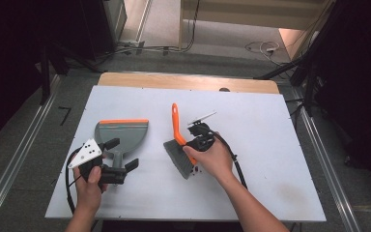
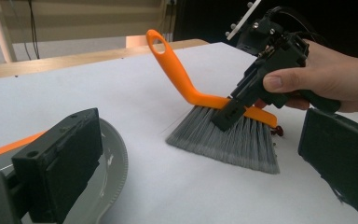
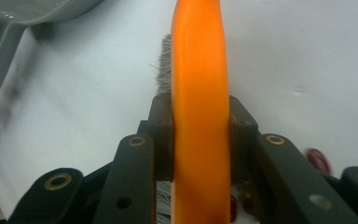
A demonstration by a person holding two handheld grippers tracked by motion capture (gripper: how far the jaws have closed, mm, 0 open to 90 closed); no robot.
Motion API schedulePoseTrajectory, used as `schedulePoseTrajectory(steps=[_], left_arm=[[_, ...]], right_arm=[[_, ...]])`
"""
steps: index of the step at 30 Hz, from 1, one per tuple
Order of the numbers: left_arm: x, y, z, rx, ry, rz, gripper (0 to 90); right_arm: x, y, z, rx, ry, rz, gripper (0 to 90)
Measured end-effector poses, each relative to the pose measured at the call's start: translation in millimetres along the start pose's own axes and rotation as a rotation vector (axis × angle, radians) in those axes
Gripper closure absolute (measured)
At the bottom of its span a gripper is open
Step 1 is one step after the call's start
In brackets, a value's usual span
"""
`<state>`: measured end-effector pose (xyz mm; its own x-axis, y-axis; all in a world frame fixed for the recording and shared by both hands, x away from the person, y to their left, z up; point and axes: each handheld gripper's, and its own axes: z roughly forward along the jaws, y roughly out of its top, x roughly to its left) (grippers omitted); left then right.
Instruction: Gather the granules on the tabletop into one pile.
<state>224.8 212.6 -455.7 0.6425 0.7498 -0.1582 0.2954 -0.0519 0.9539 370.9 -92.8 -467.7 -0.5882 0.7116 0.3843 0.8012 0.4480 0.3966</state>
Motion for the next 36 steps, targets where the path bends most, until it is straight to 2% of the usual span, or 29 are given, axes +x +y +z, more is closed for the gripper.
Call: schedulePoseTrajectory(steps=[4,13,25,36], left_arm=[[-0.1,-0.1,0.3,0.002,-0.002,0.0,0.3],[-0.2,-0.3,0.8,0.004,-0.004,-0.002,0.3],[-1.0,-0.5,1.5,0.007,-0.007,0.001,0.3],[-1.1,-0.6,1.8,0.01,-0.007,0.001,0.3]], right_arm=[[-9.4,-1.8,-7.1,-0.009,-0.026,0.021,68.0],[-29.5,-7.1,-18.3,-0.029,-0.039,0.063,68.0],[-47.5,-14.7,-30.2,-0.05,-0.05,0.115,67.9],[-60.5,-20.0,-39.2,-0.061,-0.066,0.136,67.8]])
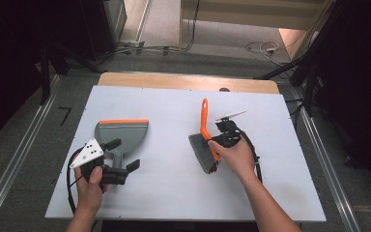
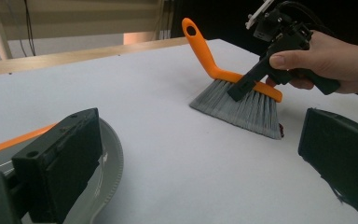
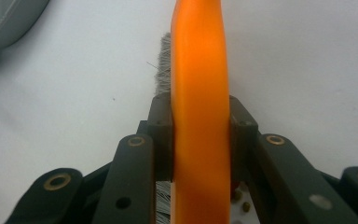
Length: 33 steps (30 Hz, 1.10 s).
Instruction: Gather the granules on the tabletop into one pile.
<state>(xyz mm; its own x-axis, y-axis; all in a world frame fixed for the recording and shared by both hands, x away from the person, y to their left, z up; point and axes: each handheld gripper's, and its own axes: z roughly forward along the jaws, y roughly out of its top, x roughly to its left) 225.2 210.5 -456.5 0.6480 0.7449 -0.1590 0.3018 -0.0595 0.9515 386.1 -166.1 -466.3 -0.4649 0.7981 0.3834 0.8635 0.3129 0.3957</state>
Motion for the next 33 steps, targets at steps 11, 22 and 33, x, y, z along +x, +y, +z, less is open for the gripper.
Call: schedulePoseTrajectory(steps=[11,22,33], left_arm=[[-0.1,-0.1,1.0,0.002,0.002,0.0,0.3],[-0.3,-0.1,1.6,0.0,0.001,-0.003,0.3],[-1.6,0.2,3.3,0.009,0.005,0.003,0.3]], right_arm=[[-4.5,0.9,-8.7,-0.017,0.043,0.008,68.3],[7.5,0.4,-58.6,-0.05,0.027,-0.266,68.6],[20.3,-41.5,-76.1,0.09,0.018,-0.773,68.5]])
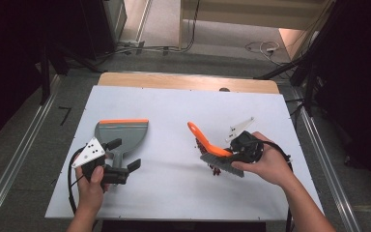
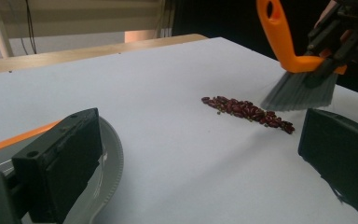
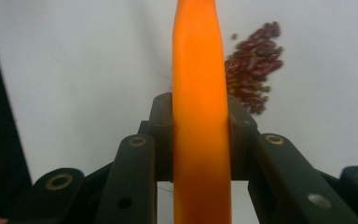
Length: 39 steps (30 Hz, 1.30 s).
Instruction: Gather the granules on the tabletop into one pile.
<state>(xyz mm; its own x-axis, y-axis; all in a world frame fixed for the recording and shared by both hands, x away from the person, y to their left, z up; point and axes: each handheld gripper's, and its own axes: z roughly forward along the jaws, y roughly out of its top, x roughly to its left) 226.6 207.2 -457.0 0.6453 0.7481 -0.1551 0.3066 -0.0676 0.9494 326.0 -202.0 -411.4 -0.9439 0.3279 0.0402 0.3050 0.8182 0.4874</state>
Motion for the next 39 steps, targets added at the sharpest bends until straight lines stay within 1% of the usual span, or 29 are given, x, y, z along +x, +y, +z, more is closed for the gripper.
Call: schedulePoseTrajectory(steps=[1,2,3,5,6,7,8,10,11,12,14,15,16,17,20,21,23,24,25,27,28,31,32,37,39], left_arm=[[-0.4,0.0,0.3,0.0,-0.001,0.001,0.3],[-0.7,-0.1,0.7,-0.001,-0.002,0.001,0.3],[-0.8,-0.1,0.9,0.001,-0.001,0.0,0.3],[-0.5,-0.4,1.1,0.002,0.0,0.001,0.3],[-0.5,-0.4,1.3,0.004,-0.001,0.002,0.3],[-0.5,-0.4,1.3,0.005,-0.001,0.002,0.3],[-0.4,-0.5,1.3,0.005,-0.001,0.002,0.3],[-0.3,-0.6,1.2,0.007,-0.001,0.004,0.3],[-0.2,-0.6,1.1,0.006,-0.001,0.004,0.3],[-0.3,-0.6,1.0,0.005,0.0,0.003,0.3],[-0.3,-0.6,0.8,0.004,0.0,0.002,0.3],[-0.2,-0.6,0.8,0.004,0.0,0.002,0.4],[-0.1,-0.6,0.9,0.005,0.0,0.002,0.3],[-0.1,-0.6,0.9,0.006,0.0,0.003,0.3],[-0.5,-0.6,1.4,0.003,-0.003,0.002,0.3],[-0.7,-0.5,1.5,0.003,-0.004,0.003,0.3],[-1.3,-0.5,1.7,0.005,-0.004,0.005,0.3],[-1.5,-0.4,1.8,0.005,-0.005,0.006,0.3],[-1.9,-0.3,1.8,0.007,-0.004,0.007,0.3],[-1.9,-0.3,2.0,0.009,-0.004,0.008,0.4],[-1.9,-0.3,2.2,0.01,-0.004,0.009,0.3],[-1.7,-0.6,2.7,0.01,-0.006,0.008,0.3],[-1.5,-0.7,2.8,0.011,-0.006,0.008,0.3],[-1.7,-0.7,3.3,0.01,-0.006,0.007,0.3],[-1.9,-0.8,3.5,0.01,-0.007,0.007,0.3]], right_arm=[[2.5,-2.6,0.0,-0.007,0.012,-0.019,68.5],[5.4,-5.1,0.5,-0.014,0.021,-0.019,68.6],[7.2,-6.9,2.1,-0.02,0.017,-0.025,68.6],[12.4,-9.6,6.8,-0.013,0.016,-0.033,68.6],[14.2,-10.4,9.9,-0.005,0.034,-0.039,68.7],[15.6,-10.7,13.8,0.0,0.061,-0.059,68.6],[18.2,-10.8,17.1,0.016,0.071,-0.068,68.6],[23.2,-10.6,24.2,0.051,0.061,-0.087,68.7],[24.5,-10.6,28.3,0.063,0.043,-0.097,68.6],[25.3,-10.9,32.0,0.057,0.042,-0.11,68.6],[24.5,-10.7,32.5,0.042,0.051,-0.113,68.6],[22.8,-10.4,34.1,0.028,0.043,-0.132,68.6],[22.4,-10.3,34.9,0.023,0.032,-0.138,68.5],[21.9,-10.0,35.6,0.021,0.037,-0.133,68.5],[20.5,-8.7,36.1,0.03,0.013,-0.116,68.4],[19.5,-8.4,36.7,0.03,0.018,-0.105,68.4],[16.1,-8.4,36.8,0.032,0.014,-0.095,68.5],[15.5,-8.8,36.8,0.033,0.021,-0.086,68.4],[12.4,-8.9,37.8,0.021,0.023,-0.111,68.4],[9.5,-9.2,38.5,0.013,0.026,-0.125,68.4],[8.6,-9.3,38.5,0.013,0.026,-0.124,68.3],[5.1,-9.0,39.6,0.001,0.023,-0.147,68.3],[4.2,-8.3,39.2,0.006,0.013,-0.145,68.2],[-3.2,-3.2,42.4,-0.001,0.014,-0.169,68.1],[-6.2,-1.5,43.0,0.0,0.012,-0.166,68.1]])
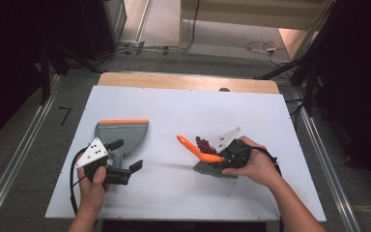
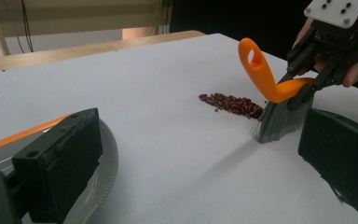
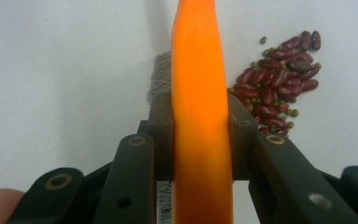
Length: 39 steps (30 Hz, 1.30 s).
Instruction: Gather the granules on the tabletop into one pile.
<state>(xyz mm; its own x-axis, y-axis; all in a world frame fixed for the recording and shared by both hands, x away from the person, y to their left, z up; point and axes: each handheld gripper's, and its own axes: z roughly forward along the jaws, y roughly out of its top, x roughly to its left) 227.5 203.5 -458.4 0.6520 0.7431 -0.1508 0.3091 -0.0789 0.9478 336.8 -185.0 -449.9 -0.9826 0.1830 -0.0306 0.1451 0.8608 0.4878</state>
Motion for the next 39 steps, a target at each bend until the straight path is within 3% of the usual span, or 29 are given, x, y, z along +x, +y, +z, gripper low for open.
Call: schedulePoseTrajectory(steps=[4,16,39], left_arm=[[0.0,-0.1,0.2,0.001,-0.002,0.001,0.3],[-0.1,-0.6,1.3,0.003,-0.007,0.005,0.3],[-0.2,-0.7,0.7,-0.003,-0.011,0.005,0.3]], right_arm=[[-8.2,2.2,1.7,-0.01,-0.007,-0.02,68.0],[-29.0,7.3,6.5,-0.031,-0.015,-0.003,67.8],[-52.7,15.2,11.7,-0.05,-0.035,0.011,67.7]])
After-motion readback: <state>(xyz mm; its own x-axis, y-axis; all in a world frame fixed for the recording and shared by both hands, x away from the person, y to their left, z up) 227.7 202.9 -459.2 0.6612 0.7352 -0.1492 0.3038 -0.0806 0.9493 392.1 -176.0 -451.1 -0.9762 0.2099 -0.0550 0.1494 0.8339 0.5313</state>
